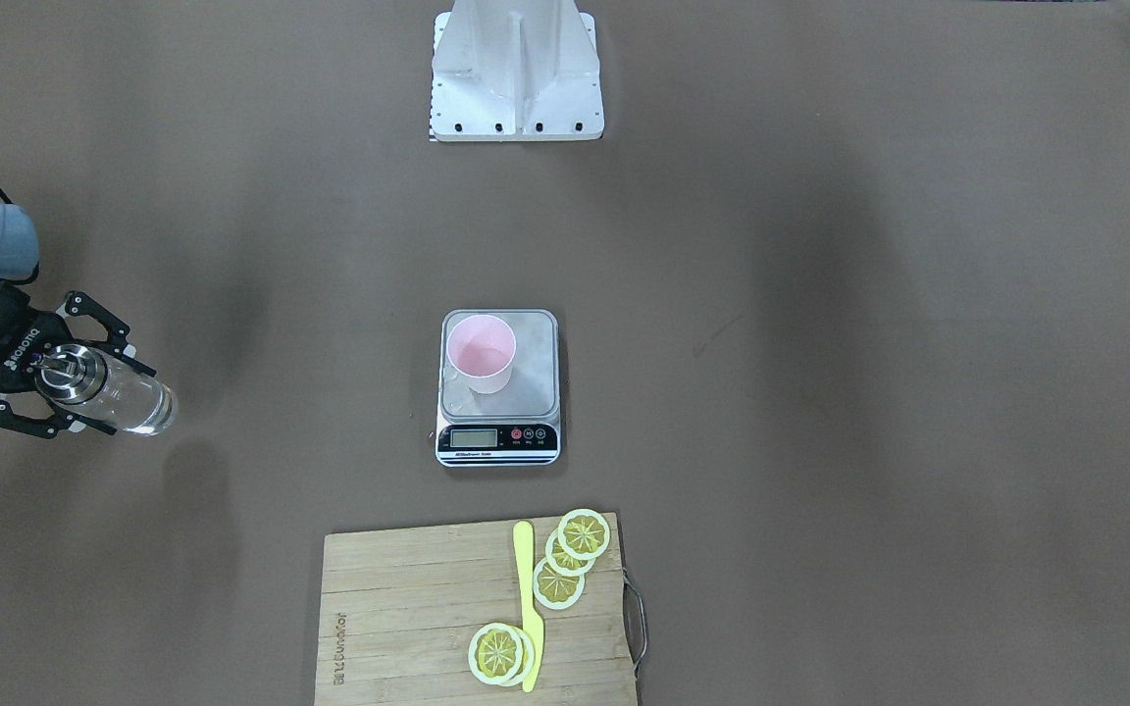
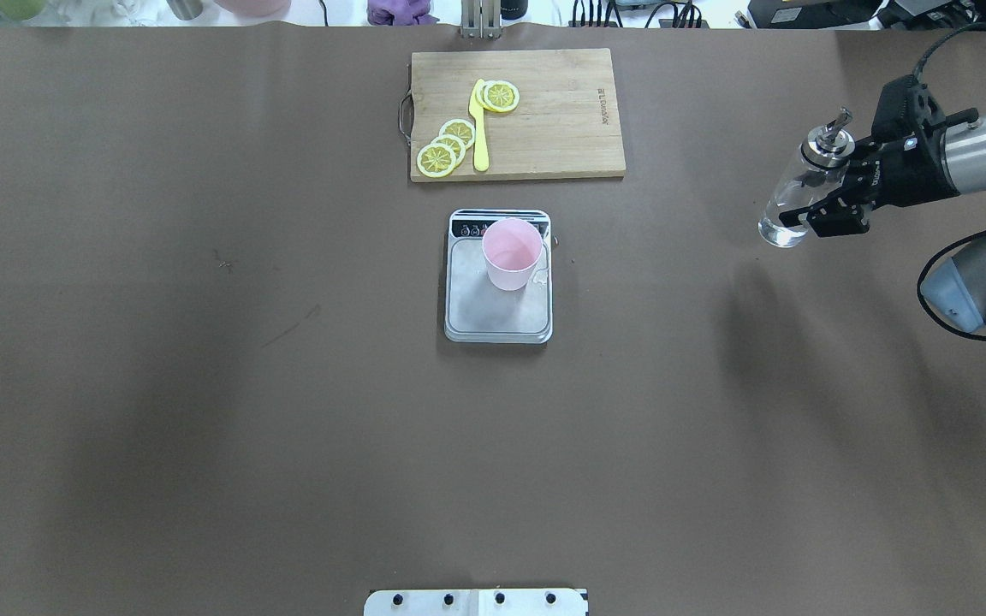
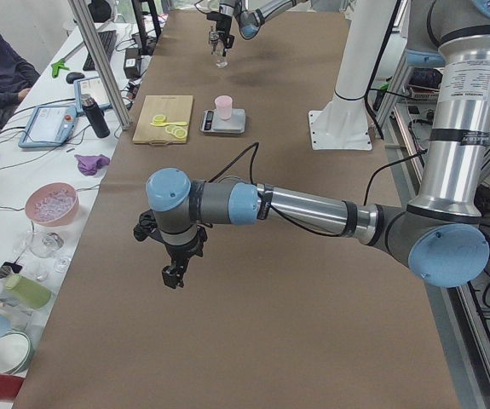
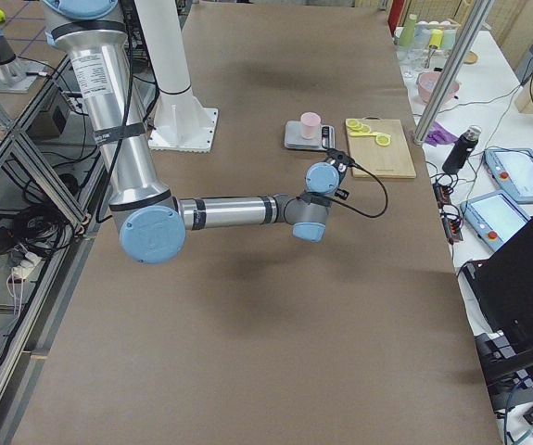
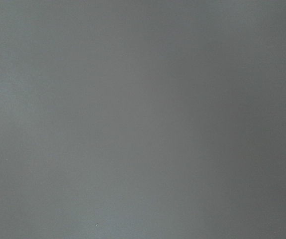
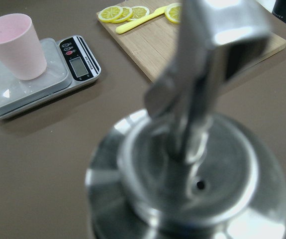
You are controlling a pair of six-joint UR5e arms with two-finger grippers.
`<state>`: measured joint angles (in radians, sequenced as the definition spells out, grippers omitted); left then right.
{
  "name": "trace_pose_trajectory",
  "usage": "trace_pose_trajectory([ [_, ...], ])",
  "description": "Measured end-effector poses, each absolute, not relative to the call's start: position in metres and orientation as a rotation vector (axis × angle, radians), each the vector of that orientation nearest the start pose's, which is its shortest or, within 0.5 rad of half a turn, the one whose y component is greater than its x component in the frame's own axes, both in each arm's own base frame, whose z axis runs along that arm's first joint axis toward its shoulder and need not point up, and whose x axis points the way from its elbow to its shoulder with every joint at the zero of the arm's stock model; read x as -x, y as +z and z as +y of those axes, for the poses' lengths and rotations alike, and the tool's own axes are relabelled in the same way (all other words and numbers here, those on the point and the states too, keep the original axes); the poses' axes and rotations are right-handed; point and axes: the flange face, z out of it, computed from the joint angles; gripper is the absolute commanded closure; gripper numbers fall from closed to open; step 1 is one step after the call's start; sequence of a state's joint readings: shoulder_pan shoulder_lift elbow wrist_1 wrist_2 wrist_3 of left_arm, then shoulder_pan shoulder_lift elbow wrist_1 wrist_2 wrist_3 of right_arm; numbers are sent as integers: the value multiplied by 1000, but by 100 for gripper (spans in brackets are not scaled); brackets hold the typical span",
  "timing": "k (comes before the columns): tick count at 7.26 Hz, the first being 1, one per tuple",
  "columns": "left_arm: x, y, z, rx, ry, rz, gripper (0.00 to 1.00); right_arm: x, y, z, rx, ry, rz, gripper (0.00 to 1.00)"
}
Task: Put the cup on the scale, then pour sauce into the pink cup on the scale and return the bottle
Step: 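Lift the glass dispenser bottle with the right gripper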
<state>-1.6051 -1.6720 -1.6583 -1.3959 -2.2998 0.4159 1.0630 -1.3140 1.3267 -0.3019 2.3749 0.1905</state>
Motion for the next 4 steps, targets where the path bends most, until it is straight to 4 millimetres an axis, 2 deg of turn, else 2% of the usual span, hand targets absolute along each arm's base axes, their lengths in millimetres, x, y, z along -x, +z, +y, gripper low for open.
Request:
trace_pose_trajectory([
  [2, 85, 585, -526, -176, 369, 713, 2, 243, 493, -555, -914, -792, -1001, 100],
  [4, 85, 586, -526, -174, 368, 713, 2, 254, 464, -550, -881, -823, -902, 100],
])
